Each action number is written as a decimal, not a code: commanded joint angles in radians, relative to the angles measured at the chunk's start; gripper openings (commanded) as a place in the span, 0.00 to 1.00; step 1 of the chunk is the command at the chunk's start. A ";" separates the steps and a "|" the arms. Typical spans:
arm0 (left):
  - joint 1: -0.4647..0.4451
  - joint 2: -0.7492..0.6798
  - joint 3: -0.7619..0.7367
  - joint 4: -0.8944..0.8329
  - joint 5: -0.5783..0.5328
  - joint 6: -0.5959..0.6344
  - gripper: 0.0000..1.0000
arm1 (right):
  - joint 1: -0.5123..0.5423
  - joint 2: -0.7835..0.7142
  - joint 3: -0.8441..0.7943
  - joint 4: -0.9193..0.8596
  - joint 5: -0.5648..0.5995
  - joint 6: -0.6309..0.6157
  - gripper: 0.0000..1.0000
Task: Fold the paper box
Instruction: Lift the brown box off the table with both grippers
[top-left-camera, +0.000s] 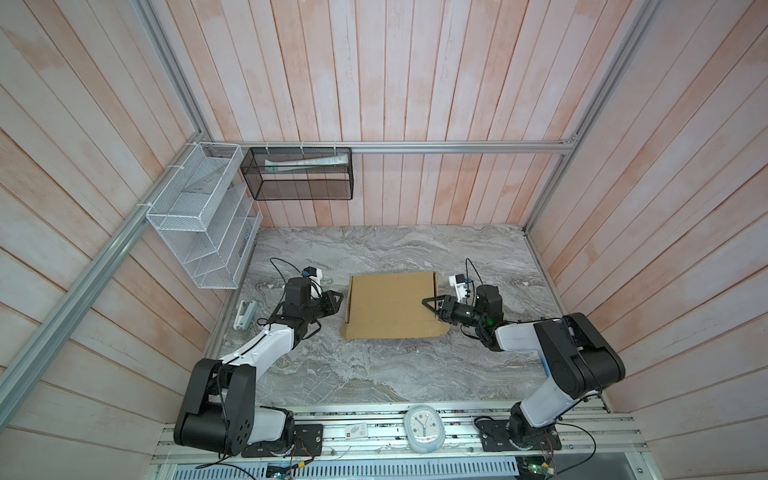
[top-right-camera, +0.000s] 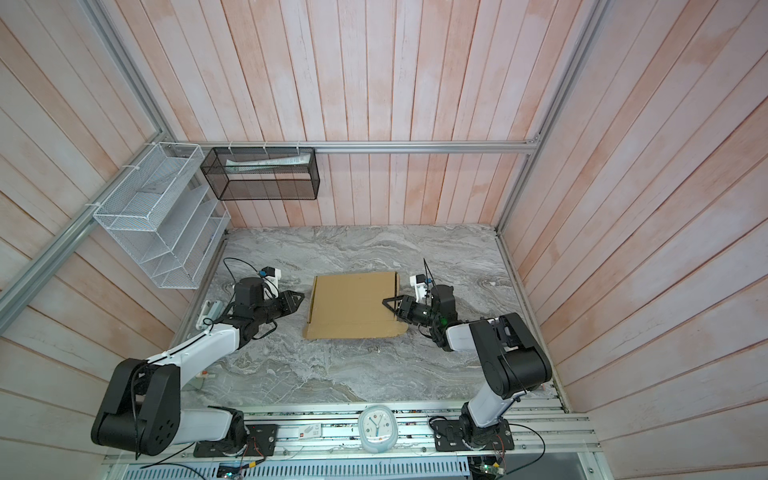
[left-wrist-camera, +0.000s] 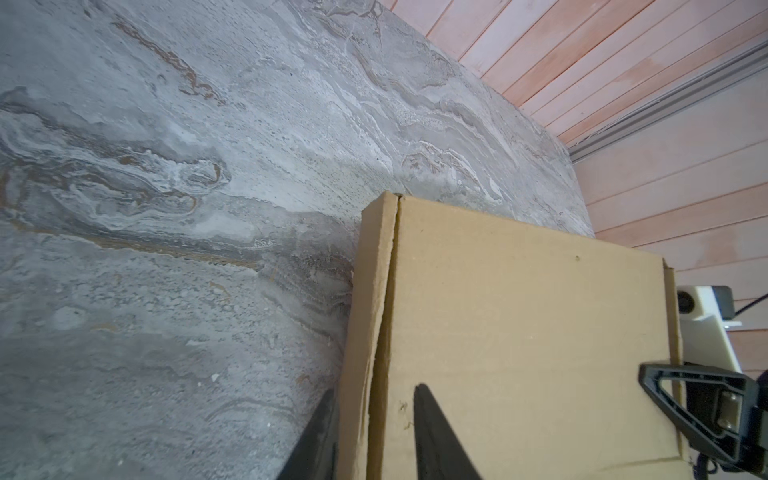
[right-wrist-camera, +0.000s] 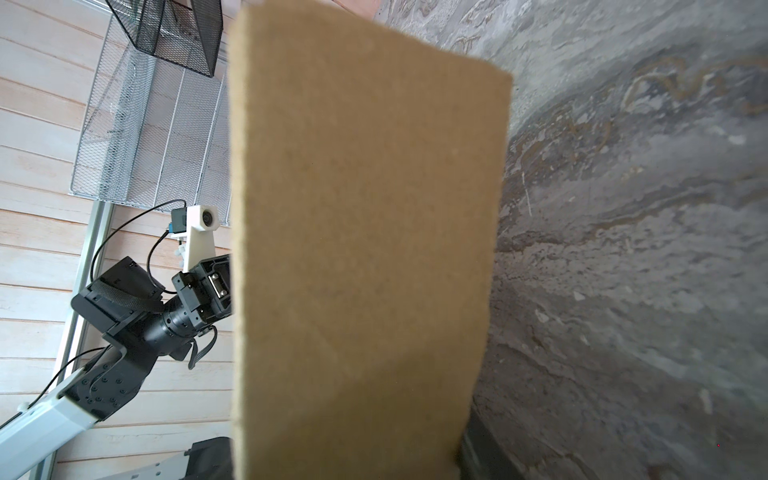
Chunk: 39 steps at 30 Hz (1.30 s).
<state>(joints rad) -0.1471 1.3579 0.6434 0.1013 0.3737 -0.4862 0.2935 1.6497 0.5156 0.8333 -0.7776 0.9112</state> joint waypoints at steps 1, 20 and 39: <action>0.040 -0.025 0.001 -0.010 0.057 0.030 0.36 | -0.010 0.004 -0.005 0.053 -0.013 0.005 0.44; 0.101 -0.132 0.011 0.160 0.153 0.045 0.61 | -0.075 -0.208 0.020 -0.102 -0.058 -0.009 0.42; 0.043 0.018 0.099 0.404 0.561 -0.092 1.00 | -0.216 -0.311 0.117 -0.156 -0.250 -0.024 0.42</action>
<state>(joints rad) -0.0792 1.3590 0.6922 0.4866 0.8642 -0.5919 0.0883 1.3441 0.5915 0.6579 -0.9562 0.8898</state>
